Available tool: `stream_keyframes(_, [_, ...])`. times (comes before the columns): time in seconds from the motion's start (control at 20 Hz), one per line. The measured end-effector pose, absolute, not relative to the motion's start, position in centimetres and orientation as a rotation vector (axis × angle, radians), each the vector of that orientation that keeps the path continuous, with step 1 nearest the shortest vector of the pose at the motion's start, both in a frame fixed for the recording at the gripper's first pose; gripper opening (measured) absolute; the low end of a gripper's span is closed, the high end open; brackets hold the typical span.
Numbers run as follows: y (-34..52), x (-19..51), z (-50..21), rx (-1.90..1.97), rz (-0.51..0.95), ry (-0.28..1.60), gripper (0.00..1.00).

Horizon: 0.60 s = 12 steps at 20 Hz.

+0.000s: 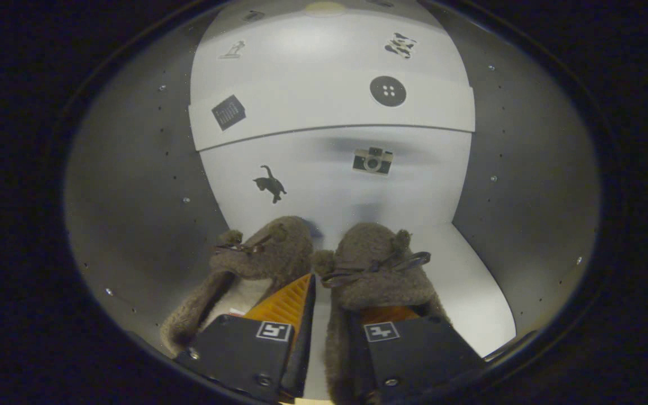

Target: Open the shoe cabinet door, grab the shoes and put them into the shoe cabinet, then close the shoe cabinet door.

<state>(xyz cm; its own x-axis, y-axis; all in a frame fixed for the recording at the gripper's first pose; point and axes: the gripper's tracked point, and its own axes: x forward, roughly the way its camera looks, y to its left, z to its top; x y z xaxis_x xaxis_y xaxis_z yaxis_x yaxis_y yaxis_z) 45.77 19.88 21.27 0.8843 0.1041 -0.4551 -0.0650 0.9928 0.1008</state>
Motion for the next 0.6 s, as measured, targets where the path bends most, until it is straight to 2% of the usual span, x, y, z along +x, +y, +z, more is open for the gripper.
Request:
stream_keyframes(0.15, [19.8,44.3,22.2,0.064,0.08,0.444,0.49])
stream_keyframes(0.35, [19.7,40.4,23.9,0.045,0.095,0.373,0.54])
stream_keyframes(0.4, [19.6,39.1,24.4,0.033,0.104,0.349,0.64])
stream_keyframes(0.45, [19.6,37.8,25.0,0.026,0.106,0.327,0.68])
stream_keyframes(0.6, [20.0,32.4,26.9,0.049,0.162,0.276,0.7])
